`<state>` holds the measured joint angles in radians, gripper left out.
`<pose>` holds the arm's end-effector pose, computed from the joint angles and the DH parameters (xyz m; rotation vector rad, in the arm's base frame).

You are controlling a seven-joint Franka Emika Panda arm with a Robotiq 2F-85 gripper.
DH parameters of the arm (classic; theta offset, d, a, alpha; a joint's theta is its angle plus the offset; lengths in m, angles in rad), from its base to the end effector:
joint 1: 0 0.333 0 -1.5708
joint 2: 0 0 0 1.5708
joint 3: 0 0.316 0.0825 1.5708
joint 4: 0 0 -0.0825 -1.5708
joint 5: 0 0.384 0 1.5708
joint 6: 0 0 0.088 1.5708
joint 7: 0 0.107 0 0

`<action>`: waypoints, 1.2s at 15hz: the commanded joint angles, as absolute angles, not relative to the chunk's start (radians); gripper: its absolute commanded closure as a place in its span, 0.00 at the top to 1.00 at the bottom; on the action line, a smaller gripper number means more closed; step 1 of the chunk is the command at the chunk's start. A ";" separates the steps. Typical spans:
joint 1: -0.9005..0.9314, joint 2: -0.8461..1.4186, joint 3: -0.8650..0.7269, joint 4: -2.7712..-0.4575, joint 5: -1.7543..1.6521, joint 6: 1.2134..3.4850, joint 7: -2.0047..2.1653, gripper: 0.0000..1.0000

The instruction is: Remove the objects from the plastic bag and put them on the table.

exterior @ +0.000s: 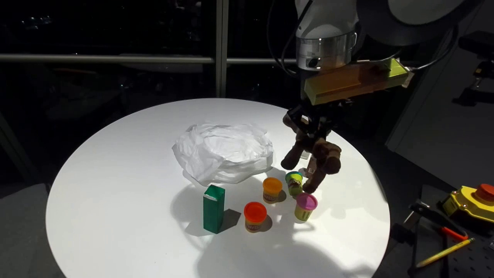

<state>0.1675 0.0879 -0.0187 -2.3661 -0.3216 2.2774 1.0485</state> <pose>0.4820 0.0644 0.2762 2.6978 -0.9366 -0.0240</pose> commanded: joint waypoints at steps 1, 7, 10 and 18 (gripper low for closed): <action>0.140 0.044 0.026 -2.437 -0.197 2.292 0.941 0.09; 0.136 0.037 0.032 -2.514 -0.088 2.287 0.908 0.09; 0.120 0.076 0.026 -2.515 -0.047 2.291 0.868 0.09; 0.093 0.248 -0.001 -2.429 -0.057 2.308 0.851 0.09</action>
<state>0.0972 0.1782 0.0083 -2.4875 -0.0450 2.2909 0.8662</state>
